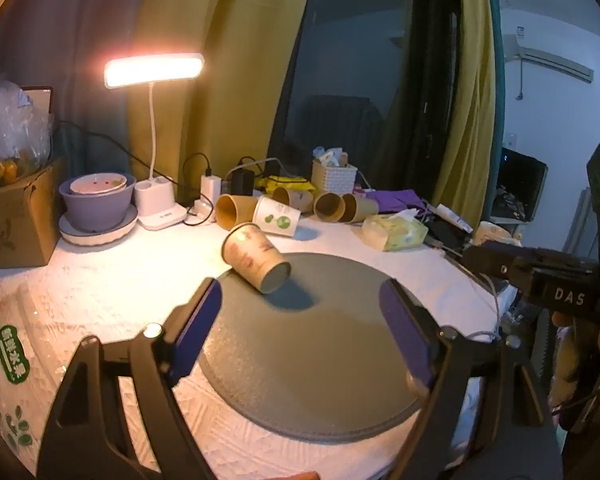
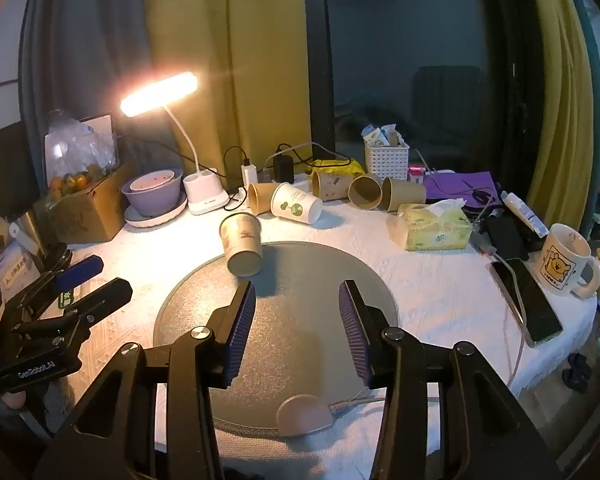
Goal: Flip cup upright
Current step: 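Move the left gripper toward the tipped pink-printed paper cup on the mat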
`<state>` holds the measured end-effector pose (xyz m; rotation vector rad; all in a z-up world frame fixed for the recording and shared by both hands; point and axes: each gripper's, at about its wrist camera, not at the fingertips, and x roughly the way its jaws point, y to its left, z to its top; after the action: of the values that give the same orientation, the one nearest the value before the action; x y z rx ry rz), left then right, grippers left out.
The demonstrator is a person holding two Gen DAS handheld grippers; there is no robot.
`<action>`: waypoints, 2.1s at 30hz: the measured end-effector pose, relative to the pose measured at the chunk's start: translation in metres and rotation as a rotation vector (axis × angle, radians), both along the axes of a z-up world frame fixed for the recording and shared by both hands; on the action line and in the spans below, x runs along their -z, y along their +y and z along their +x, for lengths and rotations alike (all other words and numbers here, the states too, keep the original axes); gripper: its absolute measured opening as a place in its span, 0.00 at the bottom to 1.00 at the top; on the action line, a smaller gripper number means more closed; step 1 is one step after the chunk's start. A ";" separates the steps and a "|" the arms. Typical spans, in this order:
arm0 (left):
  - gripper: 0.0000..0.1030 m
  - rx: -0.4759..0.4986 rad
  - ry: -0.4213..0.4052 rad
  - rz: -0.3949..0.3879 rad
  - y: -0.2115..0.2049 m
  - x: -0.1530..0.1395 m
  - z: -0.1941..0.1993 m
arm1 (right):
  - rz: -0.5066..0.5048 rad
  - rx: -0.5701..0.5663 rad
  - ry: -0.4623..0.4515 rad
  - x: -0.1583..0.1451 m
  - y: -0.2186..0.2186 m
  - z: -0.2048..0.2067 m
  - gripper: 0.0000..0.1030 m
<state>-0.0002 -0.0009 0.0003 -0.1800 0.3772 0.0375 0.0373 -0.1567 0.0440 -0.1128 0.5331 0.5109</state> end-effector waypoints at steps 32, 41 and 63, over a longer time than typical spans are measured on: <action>0.80 -0.017 0.009 -0.015 0.007 0.003 -0.003 | -0.015 -0.003 -0.011 -0.002 0.003 -0.002 0.70; 0.80 -0.019 0.011 -0.019 0.009 0.005 -0.003 | -0.023 -0.007 -0.011 0.000 0.010 -0.010 0.70; 0.80 -0.030 0.012 -0.025 0.017 0.008 -0.006 | -0.029 -0.019 0.001 0.002 0.015 -0.007 0.70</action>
<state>-0.0064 0.0157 -0.0075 -0.2106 0.3874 0.0636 0.0301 -0.1415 0.0418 -0.1457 0.5407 0.5218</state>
